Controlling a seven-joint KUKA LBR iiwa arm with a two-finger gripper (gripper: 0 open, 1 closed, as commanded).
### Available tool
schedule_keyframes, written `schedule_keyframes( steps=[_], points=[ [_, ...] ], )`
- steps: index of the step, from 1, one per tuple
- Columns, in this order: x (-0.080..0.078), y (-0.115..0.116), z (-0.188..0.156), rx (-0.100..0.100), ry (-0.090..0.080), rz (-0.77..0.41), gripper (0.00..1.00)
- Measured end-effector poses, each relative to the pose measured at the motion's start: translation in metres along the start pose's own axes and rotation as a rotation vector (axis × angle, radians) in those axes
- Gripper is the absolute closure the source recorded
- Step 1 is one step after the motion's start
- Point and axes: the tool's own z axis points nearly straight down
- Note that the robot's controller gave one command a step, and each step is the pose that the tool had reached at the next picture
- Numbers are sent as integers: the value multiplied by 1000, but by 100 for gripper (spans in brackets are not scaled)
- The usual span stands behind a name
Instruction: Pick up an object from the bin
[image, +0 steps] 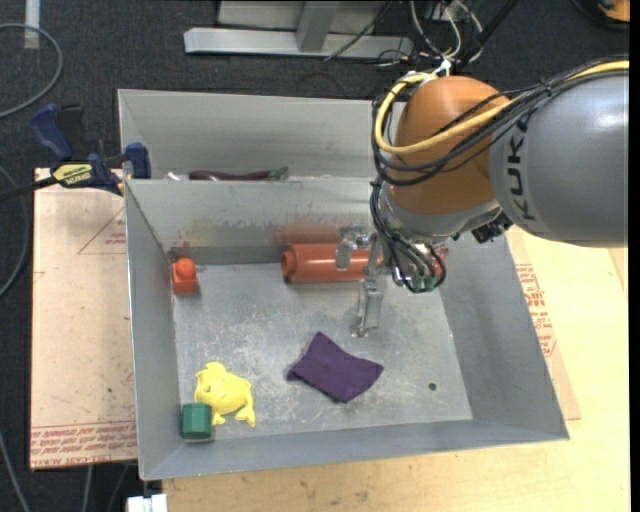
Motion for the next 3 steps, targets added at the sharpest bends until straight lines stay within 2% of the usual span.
schedule_keyframes(
  steps=[1, 2, 3],
  points=[
    [-1, 0, -5, 0, -7, 1, 0],
    [12, 9, 26, 0, -12, -67, 0],
    [29, 7, 86, 0, -12, -263, 0]
  ],
)
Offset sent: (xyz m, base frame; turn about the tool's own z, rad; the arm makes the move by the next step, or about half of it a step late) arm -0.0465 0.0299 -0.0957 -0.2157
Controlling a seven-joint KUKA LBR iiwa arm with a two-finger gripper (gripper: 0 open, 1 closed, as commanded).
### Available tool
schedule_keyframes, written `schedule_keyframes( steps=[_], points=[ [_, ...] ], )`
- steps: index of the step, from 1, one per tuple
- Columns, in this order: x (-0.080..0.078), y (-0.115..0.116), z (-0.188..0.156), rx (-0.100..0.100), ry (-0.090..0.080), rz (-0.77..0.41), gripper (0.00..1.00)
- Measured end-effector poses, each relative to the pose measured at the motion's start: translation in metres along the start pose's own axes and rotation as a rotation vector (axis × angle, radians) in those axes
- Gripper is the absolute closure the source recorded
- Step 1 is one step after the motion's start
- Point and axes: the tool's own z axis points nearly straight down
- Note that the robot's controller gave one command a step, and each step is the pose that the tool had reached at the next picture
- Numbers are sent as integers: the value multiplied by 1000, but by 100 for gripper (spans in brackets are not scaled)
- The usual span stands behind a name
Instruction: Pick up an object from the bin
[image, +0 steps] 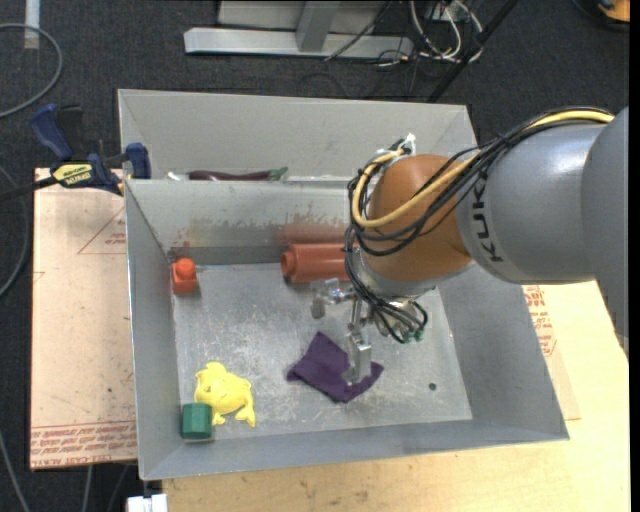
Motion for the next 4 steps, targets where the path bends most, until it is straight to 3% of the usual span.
schedule_keyframes(
  steps=[1, 2, 3, 4],
  points=[
    [18, 35, 47, -1, 0, -31, 100],
    [18, 35, 47, -1, 0, -31, 100],
    [-19, 81, 47, -3, -5, 138, 100],
    [-19, 81, 47, -3, -5, 138, 100]
  ],
)
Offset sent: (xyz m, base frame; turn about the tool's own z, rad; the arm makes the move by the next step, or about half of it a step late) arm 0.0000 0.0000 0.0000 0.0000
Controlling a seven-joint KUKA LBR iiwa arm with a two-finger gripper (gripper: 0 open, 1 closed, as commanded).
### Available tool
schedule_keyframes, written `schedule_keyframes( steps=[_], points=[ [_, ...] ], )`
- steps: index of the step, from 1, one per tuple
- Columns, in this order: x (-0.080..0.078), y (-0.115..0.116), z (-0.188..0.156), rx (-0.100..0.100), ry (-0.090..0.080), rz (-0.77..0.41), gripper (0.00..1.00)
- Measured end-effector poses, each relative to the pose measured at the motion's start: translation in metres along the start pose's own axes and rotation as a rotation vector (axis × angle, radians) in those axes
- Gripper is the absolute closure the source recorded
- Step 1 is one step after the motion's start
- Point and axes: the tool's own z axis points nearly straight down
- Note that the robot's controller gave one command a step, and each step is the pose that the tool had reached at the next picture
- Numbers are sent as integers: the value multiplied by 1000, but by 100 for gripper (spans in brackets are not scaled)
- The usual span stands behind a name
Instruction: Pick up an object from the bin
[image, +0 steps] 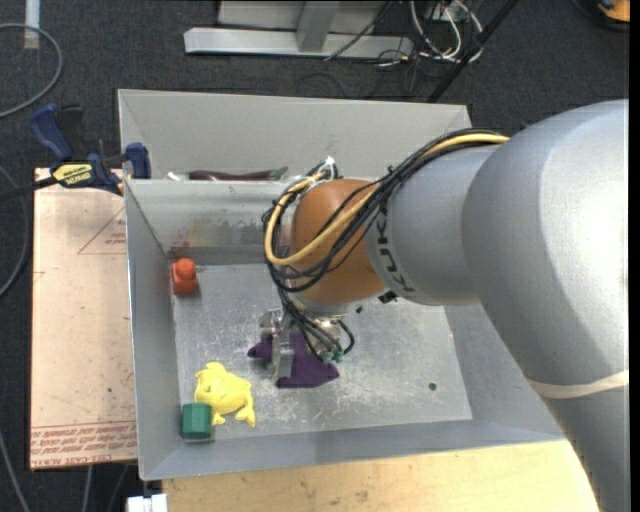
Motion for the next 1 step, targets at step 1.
schedule_keyframes(
  steps=[1],
  points=[
    [-9, -18, 0, -1, -5, -492, 100]
  ],
)
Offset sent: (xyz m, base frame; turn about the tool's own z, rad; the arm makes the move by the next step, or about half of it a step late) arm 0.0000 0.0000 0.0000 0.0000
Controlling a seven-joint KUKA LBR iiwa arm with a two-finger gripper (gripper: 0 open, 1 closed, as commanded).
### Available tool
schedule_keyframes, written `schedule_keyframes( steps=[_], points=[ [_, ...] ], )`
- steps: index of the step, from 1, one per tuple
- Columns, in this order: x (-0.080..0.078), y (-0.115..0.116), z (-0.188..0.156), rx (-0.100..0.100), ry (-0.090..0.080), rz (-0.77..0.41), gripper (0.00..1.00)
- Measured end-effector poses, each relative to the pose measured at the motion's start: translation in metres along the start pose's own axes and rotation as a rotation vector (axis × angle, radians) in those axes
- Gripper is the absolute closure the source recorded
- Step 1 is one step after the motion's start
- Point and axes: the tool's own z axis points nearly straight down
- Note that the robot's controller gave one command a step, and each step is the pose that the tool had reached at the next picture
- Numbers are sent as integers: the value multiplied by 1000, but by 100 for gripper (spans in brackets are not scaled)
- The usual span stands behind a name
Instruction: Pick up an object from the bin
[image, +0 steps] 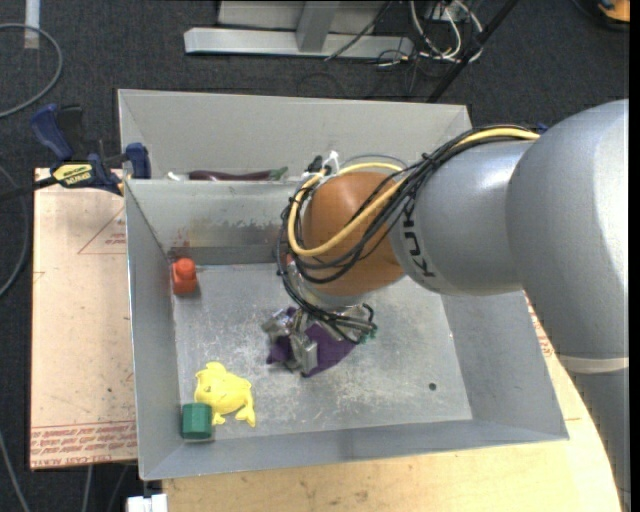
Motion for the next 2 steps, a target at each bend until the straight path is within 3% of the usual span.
schedule_keyframes(
  steps=[2],
  points=[
    [0, 0, 0, -1, 0, 0, 100]
  ],
)
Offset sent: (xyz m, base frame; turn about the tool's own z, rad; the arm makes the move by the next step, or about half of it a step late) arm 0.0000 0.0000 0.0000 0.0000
